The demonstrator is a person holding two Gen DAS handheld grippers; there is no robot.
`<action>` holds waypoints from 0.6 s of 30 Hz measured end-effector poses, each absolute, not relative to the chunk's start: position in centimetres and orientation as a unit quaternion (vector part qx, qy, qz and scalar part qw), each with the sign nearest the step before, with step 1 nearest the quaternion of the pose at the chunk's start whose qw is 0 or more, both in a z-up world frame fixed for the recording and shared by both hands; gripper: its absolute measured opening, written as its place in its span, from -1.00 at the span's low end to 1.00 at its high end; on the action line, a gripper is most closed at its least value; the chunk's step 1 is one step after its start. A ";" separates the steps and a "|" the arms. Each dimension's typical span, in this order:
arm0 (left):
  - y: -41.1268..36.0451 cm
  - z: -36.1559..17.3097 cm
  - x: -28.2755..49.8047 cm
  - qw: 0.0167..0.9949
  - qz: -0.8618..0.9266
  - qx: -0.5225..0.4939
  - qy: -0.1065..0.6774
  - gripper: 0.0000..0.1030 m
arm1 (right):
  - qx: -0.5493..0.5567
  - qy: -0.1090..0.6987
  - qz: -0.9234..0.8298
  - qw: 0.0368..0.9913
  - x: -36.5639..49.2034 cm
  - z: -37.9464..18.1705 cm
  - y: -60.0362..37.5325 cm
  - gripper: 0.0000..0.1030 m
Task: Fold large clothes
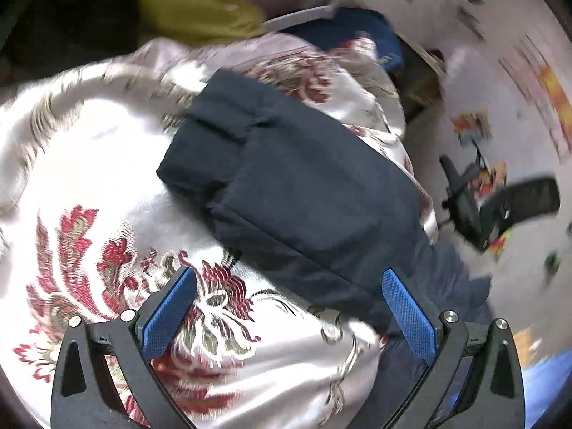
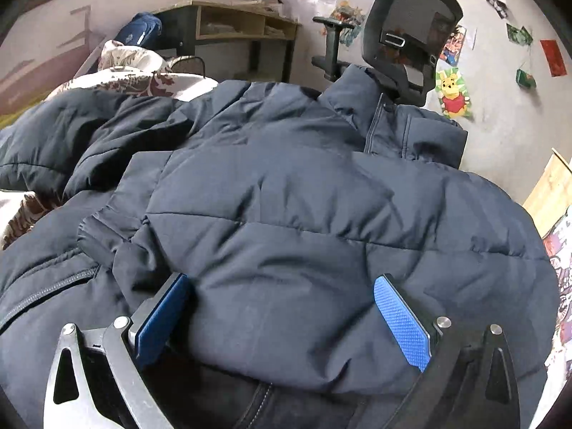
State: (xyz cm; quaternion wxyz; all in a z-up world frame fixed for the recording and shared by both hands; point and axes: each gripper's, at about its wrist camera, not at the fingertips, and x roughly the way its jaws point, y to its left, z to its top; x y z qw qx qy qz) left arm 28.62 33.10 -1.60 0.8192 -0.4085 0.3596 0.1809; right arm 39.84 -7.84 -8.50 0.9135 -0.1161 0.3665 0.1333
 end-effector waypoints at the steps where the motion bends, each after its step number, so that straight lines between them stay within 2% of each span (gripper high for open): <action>1: 33.4 -1.8 28.9 0.815 0.184 -0.416 0.358 0.98 | -0.111 0.364 0.136 0.915 39.8 -8.7 -8.1 1.00; 7: 34.1 -0.3 30.1 0.832 0.203 -0.389 0.340 0.96 | -0.093 0.351 0.147 0.920 39.3 -9.4 -8.8 1.00; 8: 33.8 0.0 30.2 0.838 0.210 -0.376 0.335 0.87 | -0.093 0.348 0.146 0.921 39.1 -9.5 -8.7 1.00; 9: 33.5 0.1 30.3 0.843 0.215 -0.365 0.332 0.74 | -0.094 0.345 0.145 0.923 39.0 -9.5 -8.7 1.00; 11: 32.7 0.5 30.7 0.848 0.243 -0.329 0.337 0.04 | -0.094 0.339 0.142 0.925 38.7 -9.6 -8.7 1.00; 12: 32.5 0.5 30.9 0.850 0.250 -0.316 0.339 -0.07 | -0.094 0.337 0.141 0.926 38.6 -9.6 -8.6 1.00; 14: 32.3 0.4 30.8 0.850 0.259 -0.306 0.341 -0.60 | -0.092 0.332 0.140 0.928 38.3 -9.6 -8.7 1.00; 18: 32.0 1.4 30.1 0.862 0.259 -0.303 0.314 -0.83 | -0.086 0.329 0.141 0.930 38.1 -9.7 -9.0 1.00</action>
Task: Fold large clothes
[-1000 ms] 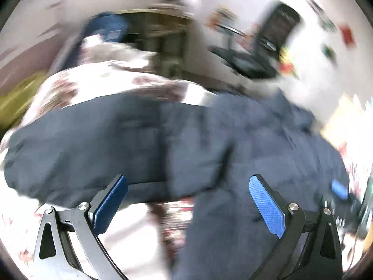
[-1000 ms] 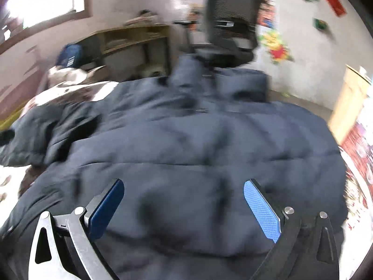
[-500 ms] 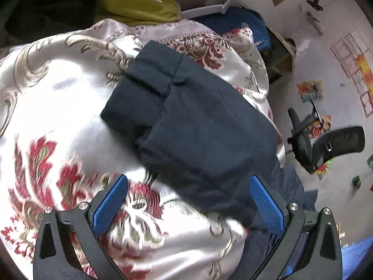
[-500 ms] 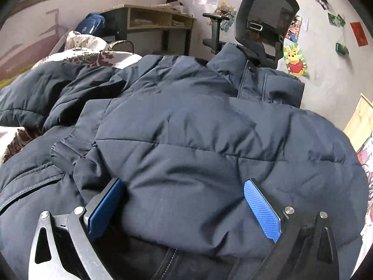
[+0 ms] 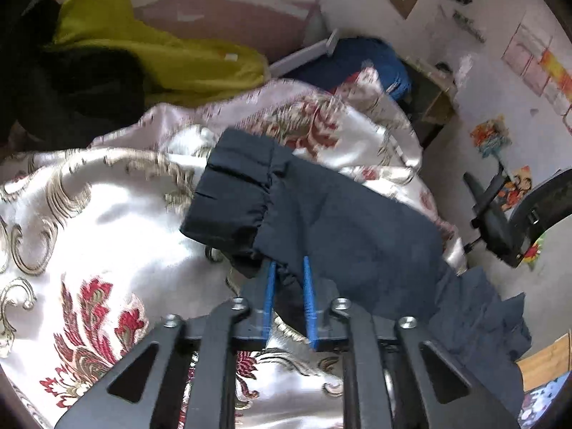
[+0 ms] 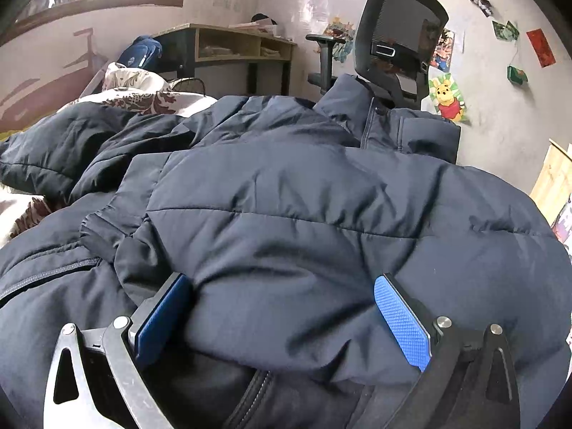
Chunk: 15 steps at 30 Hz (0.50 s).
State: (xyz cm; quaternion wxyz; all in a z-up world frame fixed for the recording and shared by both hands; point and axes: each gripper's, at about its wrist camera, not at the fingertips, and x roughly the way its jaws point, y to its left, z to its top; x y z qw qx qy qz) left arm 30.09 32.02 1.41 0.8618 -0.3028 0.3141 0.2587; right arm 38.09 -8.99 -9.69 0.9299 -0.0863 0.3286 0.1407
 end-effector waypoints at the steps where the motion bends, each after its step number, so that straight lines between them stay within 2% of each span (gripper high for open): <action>1: 31.7 2.0 30.0 0.868 0.257 -0.295 0.307 -0.88 | -0.084 0.331 0.141 0.929 38.0 -9.5 -9.1 1.00; 7: 25.5 8.8 29.4 0.936 0.201 -0.186 0.223 -0.93 | -0.016 0.298 0.166 0.940 35.5 -6.1 -11.1 1.00; 15: 13.2 15.0 28.0 0.989 0.051 -0.070 0.117 -0.98 | -0.003 0.292 0.152 0.944 32.8 -1.6 -14.0 1.00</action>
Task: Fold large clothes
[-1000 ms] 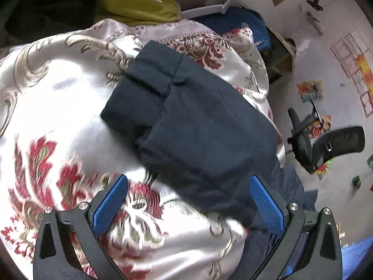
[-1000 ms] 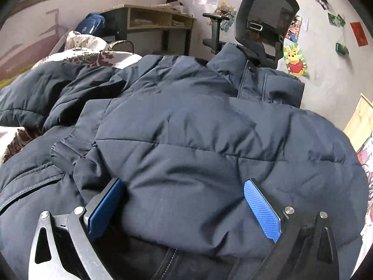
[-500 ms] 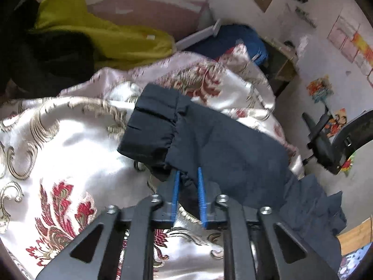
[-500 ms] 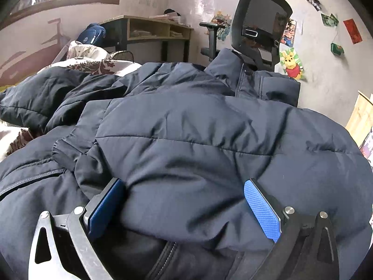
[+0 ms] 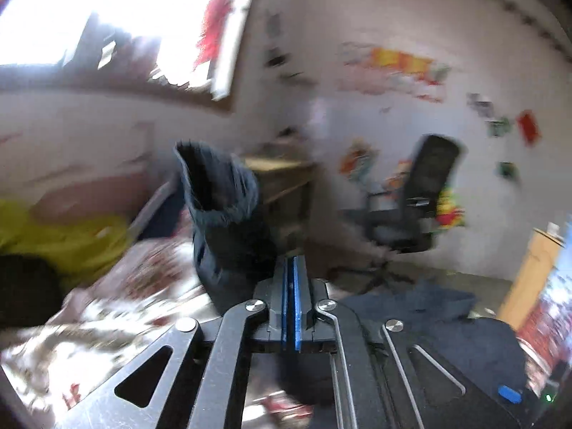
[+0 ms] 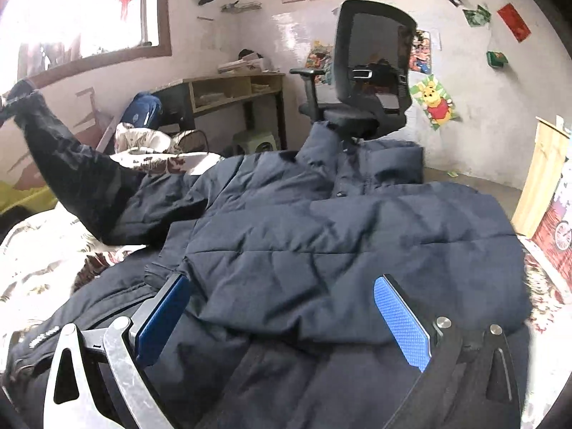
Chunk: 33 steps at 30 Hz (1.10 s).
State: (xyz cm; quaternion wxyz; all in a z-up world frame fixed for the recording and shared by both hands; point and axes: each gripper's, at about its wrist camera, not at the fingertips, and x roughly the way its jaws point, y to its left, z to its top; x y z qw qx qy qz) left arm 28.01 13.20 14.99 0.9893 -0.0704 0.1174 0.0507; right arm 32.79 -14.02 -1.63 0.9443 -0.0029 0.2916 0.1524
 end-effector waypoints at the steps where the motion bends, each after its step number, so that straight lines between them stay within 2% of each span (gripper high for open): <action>1: 11.8 15.4 27.8 0.992 0.028 -0.061 0.108 -0.98 | 0.005 0.292 0.146 0.945 32.2 -1.0 -15.0 1.00; 5: 4.4 16.4 27.5 0.992 -0.086 -0.030 0.089 -0.98 | 0.029 0.296 0.114 0.948 31.0 0.7 -18.7 1.00; 10: -1.4 13.6 29.1 0.977 -0.163 -0.015 0.136 -0.98 | 0.034 0.300 0.064 0.951 29.7 1.6 -22.7 1.00; 14: -1.4 9.4 31.1 0.963 -0.152 -0.045 0.219 -0.98 | 0.033 0.312 0.058 0.948 29.2 0.4 -23.7 1.00; 18: 3.6 5.4 31.5 0.951 -0.074 -0.084 0.289 -0.93 | 0.043 0.330 0.069 0.940 29.8 -1.3 -23.0 1.00; 19: 4.7 4.8 31.1 0.950 -0.052 -0.087 0.296 -0.78 | 0.045 0.334 0.075 0.939 29.9 -1.8 -22.6 1.00; 20: 6.6 3.9 30.6 0.948 -0.019 -0.093 0.305 -0.43 | 0.047 0.336 0.080 0.937 30.1 -2.1 -22.2 1.00; 21: 8.4 3.2 30.1 0.945 0.015 -0.099 0.311 -0.19 | 0.048 0.339 0.085 0.936 30.2 -2.5 -21.8 1.00; 22: 10.2 2.7 29.5 0.942 0.055 -0.106 0.312 0.18 | 0.050 0.343 0.090 0.934 30.4 -2.9 -21.3 1.00; 25: 15.4 1.6 27.8 0.932 0.127 -0.148 0.307 0.24 | 0.051 0.352 0.108 0.928 30.8 -3.7 -20.0 1.00; 29: 23.0 -0.9 27.4 0.876 0.212 -0.262 0.345 0.24 | 0.044 0.356 0.128 0.925 30.9 -4.1 -18.3 1.00; 33: 27.5 -3.5 26.9 0.824 0.215 -0.381 0.360 0.24 | 0.036 0.353 0.137 0.925 30.8 -3.8 -17.5 1.00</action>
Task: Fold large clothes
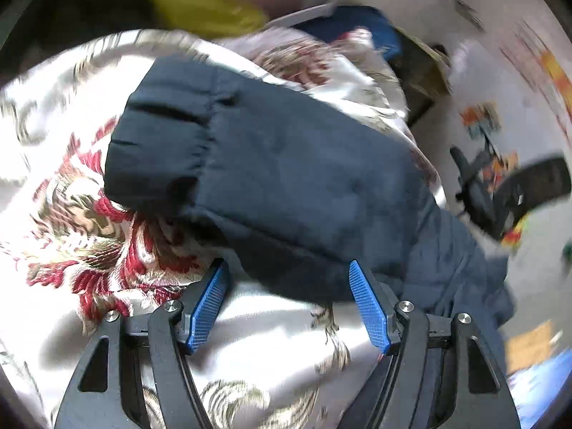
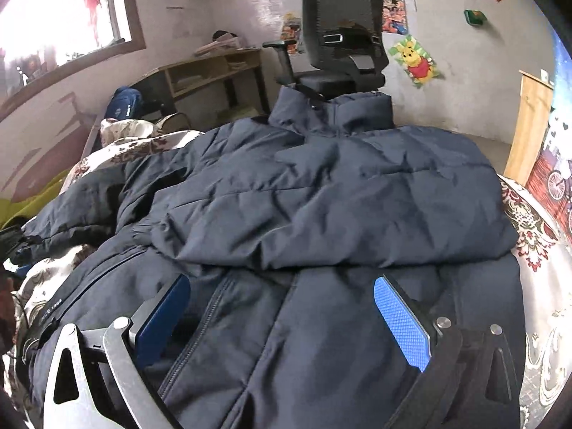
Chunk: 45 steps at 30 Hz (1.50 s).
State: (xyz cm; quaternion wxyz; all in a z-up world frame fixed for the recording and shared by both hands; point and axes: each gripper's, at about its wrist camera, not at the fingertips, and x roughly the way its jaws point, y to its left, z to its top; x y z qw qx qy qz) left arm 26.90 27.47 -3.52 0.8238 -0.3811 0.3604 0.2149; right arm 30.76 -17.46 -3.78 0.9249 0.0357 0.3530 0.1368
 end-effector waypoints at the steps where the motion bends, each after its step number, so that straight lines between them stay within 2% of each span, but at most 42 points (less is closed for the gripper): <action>1: 28.0 -3.5 27.3 0.819 0.212 -0.395 0.357 0.24 | 0.034 0.353 0.137 0.925 30.7 -3.8 -17.4 1.00; 4: 28.7 -2.7 28.2 0.824 0.203 -0.404 0.340 0.22 | 0.032 0.356 0.137 0.924 30.6 -3.8 -17.3 1.00; 6: 28.7 -1.4 28.3 0.838 0.221 -0.385 0.318 -0.22 | 0.031 0.357 0.135 0.924 30.5 -3.8 -17.4 1.00; 7: 28.7 -1.0 28.6 0.843 0.228 -0.372 0.316 -0.58 | 0.032 0.357 0.134 0.924 30.5 -3.8 -17.5 1.00; 8: 28.7 -0.5 28.9 0.849 0.233 -0.356 0.314 -0.74 | 0.033 0.356 0.133 0.924 30.6 -3.8 -17.6 1.00; 10: 28.1 0.6 29.4 0.865 0.237 -0.326 0.298 -0.84 | 0.036 0.355 0.130 0.925 30.6 -3.8 -17.6 1.00; 15: 22.9 4.9 29.7 0.926 0.211 -0.213 0.231 -0.90 | 0.040 0.345 0.123 0.929 30.6 -3.4 -18.3 1.00; 21: 12.7 10.7 30.0 0.982 0.074 -0.074 0.156 -0.90 | 0.056 0.329 0.114 0.936 31.3 -2.3 -20.0 1.00; 26: 3.4 11.9 31.6 0.983 -0.085 -0.003 0.163 -0.90 | 0.110 0.314 0.089 0.939 32.6 -0.6 -24.0 1.00; 31: -5.1 9.4 33.5 0.955 -0.205 0.048 0.210 -0.91 | 0.162 0.300 0.060 0.938 33.1 0.6 -28.7 1.00; 36: -11.9 3.5 36.1 0.910 -0.281 0.091 0.290 -0.91 | 0.211 0.287 0.045 0.933 32.7 0.7 -32.9 1.00; 41: -14.1 -0.9 38.9 0.879 -0.302 0.091 0.357 -0.90 | 0.282 0.280 0.076 0.915 32.5 -0.6 -35.8 1.00; 45: -14.9 -2.6 38.2 0.867 -0.308 0.107 0.378 -0.90 | 0.351 0.281 0.120 0.885 33.1 -2.3 -36.7 1.00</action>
